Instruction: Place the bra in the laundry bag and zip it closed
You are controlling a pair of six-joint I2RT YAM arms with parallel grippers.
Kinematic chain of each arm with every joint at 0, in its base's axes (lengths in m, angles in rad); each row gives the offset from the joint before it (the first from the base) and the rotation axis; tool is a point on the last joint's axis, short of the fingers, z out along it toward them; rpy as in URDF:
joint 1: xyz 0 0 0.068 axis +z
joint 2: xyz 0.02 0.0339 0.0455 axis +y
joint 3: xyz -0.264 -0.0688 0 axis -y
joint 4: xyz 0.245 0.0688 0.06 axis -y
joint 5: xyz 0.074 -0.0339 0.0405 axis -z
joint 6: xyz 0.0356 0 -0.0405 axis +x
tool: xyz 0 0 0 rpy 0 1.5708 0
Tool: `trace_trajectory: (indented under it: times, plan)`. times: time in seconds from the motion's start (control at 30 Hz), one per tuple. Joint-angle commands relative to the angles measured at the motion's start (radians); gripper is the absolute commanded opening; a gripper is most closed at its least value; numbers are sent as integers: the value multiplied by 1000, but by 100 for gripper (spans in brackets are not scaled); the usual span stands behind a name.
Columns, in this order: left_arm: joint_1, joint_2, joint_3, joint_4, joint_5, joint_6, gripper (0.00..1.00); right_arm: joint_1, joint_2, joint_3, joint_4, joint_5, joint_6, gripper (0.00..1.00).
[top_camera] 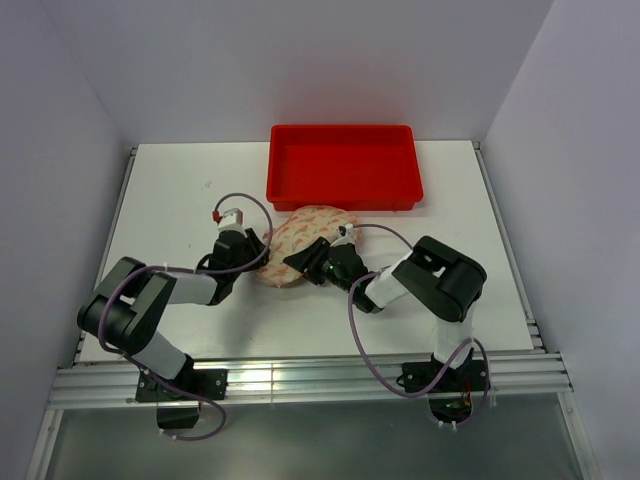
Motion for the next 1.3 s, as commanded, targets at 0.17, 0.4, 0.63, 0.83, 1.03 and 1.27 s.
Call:
trace_trajectory:
  times: [0.17,0.4,0.63,0.83,1.03,1.27]
  plan:
    - [-1,-186,12,-144,-39,8,69,-1,17,30,34,27,46,36]
    - [-94,-562,-57,-366,-69,-52,79,0,12,30,29,33,55,33]
    - [-473,-811,-115,-661,-321,-224,50,2,12,33,22,41,57,33]
    - [-694,-648,-129,-632,-468,-345,43,2,3,32,17,39,51,33]
    - [-693,-419,-80,-491,-531,-301,45,2,-2,23,14,38,46,33]
    - [-665,-342,-68,-396,-533,-244,39,2,7,24,16,23,46,32]
